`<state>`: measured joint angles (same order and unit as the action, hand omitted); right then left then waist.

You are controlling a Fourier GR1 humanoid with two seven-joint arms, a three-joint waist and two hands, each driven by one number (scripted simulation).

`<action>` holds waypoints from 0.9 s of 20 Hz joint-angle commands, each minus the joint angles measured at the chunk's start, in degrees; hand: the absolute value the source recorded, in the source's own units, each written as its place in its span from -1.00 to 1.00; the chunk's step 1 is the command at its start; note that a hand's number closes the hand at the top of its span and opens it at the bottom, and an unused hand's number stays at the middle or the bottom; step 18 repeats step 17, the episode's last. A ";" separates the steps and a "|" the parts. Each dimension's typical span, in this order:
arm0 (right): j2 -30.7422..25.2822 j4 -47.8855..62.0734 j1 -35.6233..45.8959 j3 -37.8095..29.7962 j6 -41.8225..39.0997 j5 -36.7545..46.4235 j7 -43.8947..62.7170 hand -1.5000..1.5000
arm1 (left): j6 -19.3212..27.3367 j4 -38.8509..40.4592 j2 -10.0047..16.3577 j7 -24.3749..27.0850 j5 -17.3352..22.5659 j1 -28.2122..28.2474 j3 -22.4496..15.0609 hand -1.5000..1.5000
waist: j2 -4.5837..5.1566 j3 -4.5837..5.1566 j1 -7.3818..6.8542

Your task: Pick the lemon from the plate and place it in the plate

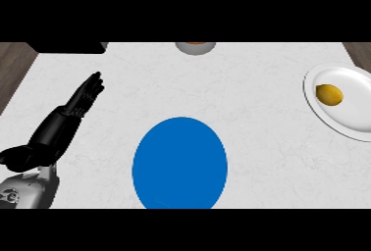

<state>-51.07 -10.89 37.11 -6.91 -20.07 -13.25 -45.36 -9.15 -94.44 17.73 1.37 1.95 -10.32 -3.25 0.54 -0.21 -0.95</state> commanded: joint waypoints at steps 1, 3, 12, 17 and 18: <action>-5.18 2.31 -3.34 -2.34 -10.84 -1.71 -4.12 -1.00 | -0.57 -1.54 0.11 -2.71 1.46 -1.51 1.01 0.00 | 0.10 -0.09 -0.23; -5.32 2.57 -5.19 -2.75 -11.10 -1.73 -6.19 -1.00 | 0.24 -0.59 -1.42 -0.86 -0.48 0.38 -0.87 0.00 | 0.25 -0.15 -0.40; -10.89 0.06 -11.21 -3.18 -16.81 -1.36 -7.80 -1.00 | -1.07 -1.23 -0.46 -0.99 0.08 -0.08 0.44 0.00 | 0.06 -0.22 0.02; -10.42 -2.58 -13.58 -2.27 -18.12 -0.44 -9.57 -1.00 | -0.04 -1.37 -1.85 -1.23 -0.29 0.91 0.03 0.00 | 0.05 -0.30 0.02; -10.42 -2.58 -13.58 -2.27 -18.12 -0.44 -9.57 -1.00 | -0.04 -1.37 -1.85 -1.23 -0.29 0.91 0.03 0.00 | 0.05 -0.30 0.02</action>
